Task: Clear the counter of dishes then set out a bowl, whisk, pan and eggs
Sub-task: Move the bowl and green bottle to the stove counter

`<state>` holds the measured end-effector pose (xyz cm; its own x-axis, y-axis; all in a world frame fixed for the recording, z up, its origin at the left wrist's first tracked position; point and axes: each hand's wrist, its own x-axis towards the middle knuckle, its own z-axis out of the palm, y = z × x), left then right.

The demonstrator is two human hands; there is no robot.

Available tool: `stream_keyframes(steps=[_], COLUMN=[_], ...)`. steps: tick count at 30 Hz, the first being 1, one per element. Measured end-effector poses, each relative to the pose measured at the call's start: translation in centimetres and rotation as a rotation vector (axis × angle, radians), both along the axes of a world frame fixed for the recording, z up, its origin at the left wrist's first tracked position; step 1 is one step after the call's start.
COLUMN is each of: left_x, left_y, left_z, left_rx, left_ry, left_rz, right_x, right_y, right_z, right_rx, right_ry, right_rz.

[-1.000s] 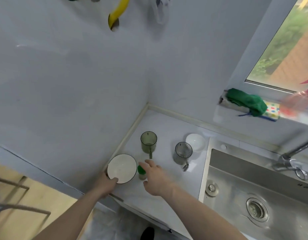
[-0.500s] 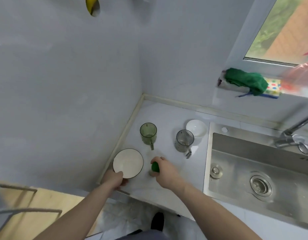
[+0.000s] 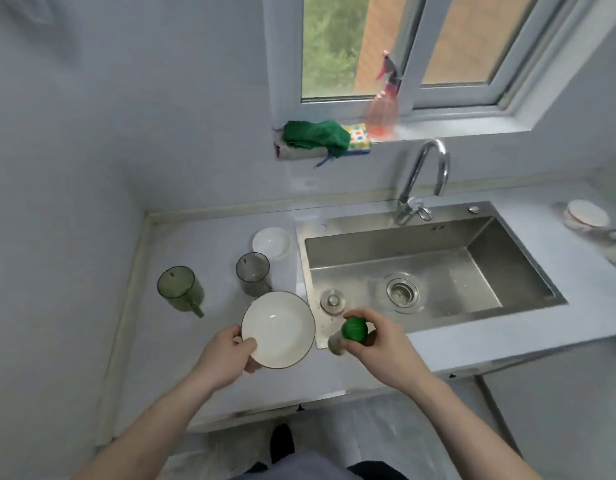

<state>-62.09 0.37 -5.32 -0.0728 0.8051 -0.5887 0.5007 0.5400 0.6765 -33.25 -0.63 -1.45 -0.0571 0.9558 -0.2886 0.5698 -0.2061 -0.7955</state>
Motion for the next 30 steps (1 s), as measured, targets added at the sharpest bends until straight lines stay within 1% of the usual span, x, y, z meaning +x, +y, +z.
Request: stream_keyframes(steps=[4, 7, 9, 15, 21, 24, 28, 30], left_x=[6.3, 12.0, 15.2, 26.2, 38.2, 43.1, 49.3, 53.4], left_y=[1.4, 1.4, 1.0, -1.6, -5.2, -6.6, -7.7, -8.3], left_z=[2.6, 3.9, 4.5, 6.3, 7.9, 8.3, 8.9, 9.0], left_rx=[0.049, 0.044, 0.029, 0.003, 0.012, -0.005, 0.002, 0.003], left_ry=[-0.05, -0.092, -0.108, -0.11, -0.156, -0.178, -0.158, -0.148], left_rz=[-0.138, -0.252, -0.291, -0.458, -0.646, -0.736, -0.866, -0.96], right_x=[5.1, 10.0, 12.7, 22.4, 31.5, 34.7, 38.2, 40.2], right_y=[-2.8, -5.7, -7.6, -14.7, -22.3, -25.7, -29.8, -32.1], right_z=[2.1, 2.7, 3.5, 4.6, 5.3, 5.6, 5.7, 5.5], right_rx=[0.038, 0.07, 0.085, 0.101, 0.114, 0.123, 0.129, 0.138], right_ry=[0.015, 0.043, 0.042, -0.002, -0.02, -0.025, -0.006, -0.002], right_rz=[-0.158, -0.295, -0.352, -0.547, -0.748, -0.868, -1.016, -1.125])
